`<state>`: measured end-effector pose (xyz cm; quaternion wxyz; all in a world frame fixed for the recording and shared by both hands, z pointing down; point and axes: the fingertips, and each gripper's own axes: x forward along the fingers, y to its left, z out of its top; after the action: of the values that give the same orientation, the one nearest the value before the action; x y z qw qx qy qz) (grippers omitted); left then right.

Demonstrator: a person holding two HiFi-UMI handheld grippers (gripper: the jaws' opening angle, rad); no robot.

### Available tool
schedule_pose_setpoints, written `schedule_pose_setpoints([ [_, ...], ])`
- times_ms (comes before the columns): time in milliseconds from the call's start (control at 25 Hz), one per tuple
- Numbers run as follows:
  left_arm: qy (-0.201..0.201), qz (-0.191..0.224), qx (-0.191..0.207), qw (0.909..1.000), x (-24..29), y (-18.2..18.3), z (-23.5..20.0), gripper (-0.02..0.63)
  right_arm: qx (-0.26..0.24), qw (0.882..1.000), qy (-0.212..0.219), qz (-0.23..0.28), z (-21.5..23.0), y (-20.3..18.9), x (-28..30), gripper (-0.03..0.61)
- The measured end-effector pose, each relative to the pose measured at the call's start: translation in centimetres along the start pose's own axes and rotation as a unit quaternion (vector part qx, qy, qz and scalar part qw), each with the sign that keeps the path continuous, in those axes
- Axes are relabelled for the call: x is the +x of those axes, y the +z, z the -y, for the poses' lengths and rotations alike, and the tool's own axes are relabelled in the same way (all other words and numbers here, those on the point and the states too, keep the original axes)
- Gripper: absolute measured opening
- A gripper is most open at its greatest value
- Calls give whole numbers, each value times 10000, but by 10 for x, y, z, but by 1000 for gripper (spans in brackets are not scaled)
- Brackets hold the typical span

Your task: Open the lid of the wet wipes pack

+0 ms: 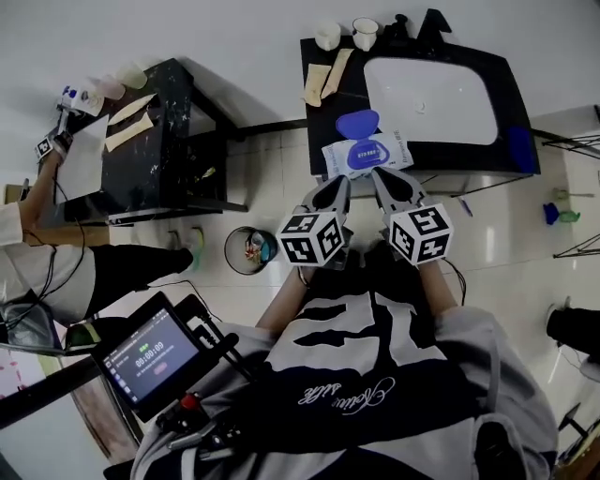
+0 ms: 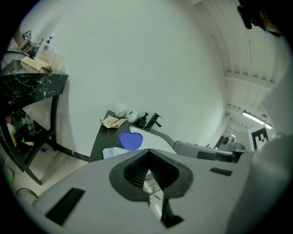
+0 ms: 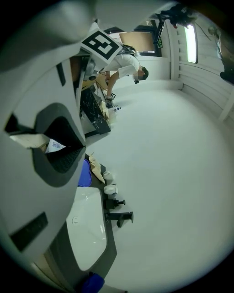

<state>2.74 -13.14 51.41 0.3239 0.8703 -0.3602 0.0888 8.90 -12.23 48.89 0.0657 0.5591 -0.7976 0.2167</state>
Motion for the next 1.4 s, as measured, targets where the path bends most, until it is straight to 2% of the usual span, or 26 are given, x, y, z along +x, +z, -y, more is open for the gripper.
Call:
schedule_pose_setpoints([
  [240,-285,77,328,9990,-42,-1,48,-2,17,9998,-213,58,-26,0,-61,0],
  [440,-351,149,245,9990,-71,-6,82,-2,-48,9997,-235,-37,-46,3,-104,0],
  [640,-81,449,201,9988,-91,-31,127,-2,-179,9998,5,-61,-45,-10,-156,-1],
  [840,169,812,-7,9966,-117,-63,167,-2,-337,9990,304,-23,-46,-26,-204,-1],
  [1080,394,712,-7,9967,-139,-94,190,-2,-223,9981,569,-35,-55,-41,-233,0],
  [1400,547,633,284,9961,-161,-100,196,-2,-154,9969,772,-92,-85,-48,-244,-2],
])
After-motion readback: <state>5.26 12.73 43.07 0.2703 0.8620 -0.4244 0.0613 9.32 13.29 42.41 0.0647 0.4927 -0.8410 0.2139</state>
